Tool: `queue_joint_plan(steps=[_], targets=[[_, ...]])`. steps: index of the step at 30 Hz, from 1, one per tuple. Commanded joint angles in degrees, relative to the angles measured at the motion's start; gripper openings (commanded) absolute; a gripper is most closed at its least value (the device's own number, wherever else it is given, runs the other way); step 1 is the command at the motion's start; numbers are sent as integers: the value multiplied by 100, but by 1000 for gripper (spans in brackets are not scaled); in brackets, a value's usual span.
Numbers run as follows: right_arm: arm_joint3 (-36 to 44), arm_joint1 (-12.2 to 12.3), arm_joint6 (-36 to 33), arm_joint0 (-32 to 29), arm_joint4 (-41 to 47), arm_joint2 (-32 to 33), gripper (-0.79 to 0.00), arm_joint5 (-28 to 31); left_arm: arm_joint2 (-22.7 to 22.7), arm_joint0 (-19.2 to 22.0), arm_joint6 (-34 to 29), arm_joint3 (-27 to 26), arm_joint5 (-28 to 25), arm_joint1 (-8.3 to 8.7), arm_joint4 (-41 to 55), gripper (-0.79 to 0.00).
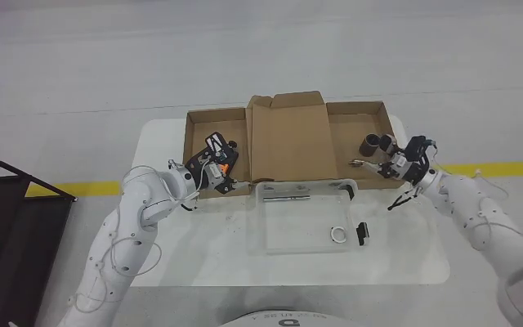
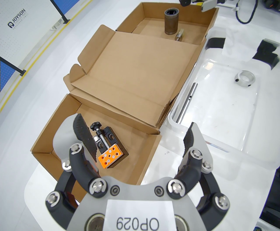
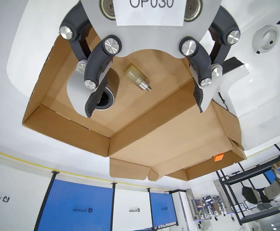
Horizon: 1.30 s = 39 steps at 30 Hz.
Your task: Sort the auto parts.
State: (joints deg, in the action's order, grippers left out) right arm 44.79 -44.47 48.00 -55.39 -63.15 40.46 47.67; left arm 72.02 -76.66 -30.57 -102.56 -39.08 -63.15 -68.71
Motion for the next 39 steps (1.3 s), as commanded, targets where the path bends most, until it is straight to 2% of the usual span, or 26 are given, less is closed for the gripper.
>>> queue_joint_plan(steps=[1,4,8,18,22,26,32,33,35,36,38,39], targets=[[274,91,328,-183,-369,101,0,-267,0,0,0,0,0,0,0,0],[785,251,709,-529,-821,289,0,-615,0,0,0,0,0,0,0,0],[1390,440,866,-930,-1197,541,0,-888,0,0,0,0,0,0,0,0],[1390,440,866,-930,-1197,541,0,-888,0,0,0,0,0,0,0,0],[1390,440,866,-930,-1197,541,0,-888,-248,-110,-26,-496,102,8,-780,0],[1390,440,866,-930,-1197,541,0,-888,-529,-189,93,-622,-438,-2,-99,0],[1390,440,866,-930,-1197,541,0,-888,-811,65,-185,-550,-1131,3,957,-18],[1390,440,866,-930,-1197,541,0,-888,-839,118,-231,-505,-1228,7,1157,-74],[1390,440,866,-930,-1197,541,0,-888,-915,244,-396,-403,-1390,18,1428,-243],[1390,440,866,-930,-1197,541,0,-888,-998,301,-500,-301,-1457,18,1575,-280],[1390,440,866,-930,-1197,541,0,-888,-1221,483,-779,-74,-1600,12,1913,-252],[1390,440,866,-930,-1197,541,0,-888,-1336,592,-920,42,-1611,5,2068,-200]])
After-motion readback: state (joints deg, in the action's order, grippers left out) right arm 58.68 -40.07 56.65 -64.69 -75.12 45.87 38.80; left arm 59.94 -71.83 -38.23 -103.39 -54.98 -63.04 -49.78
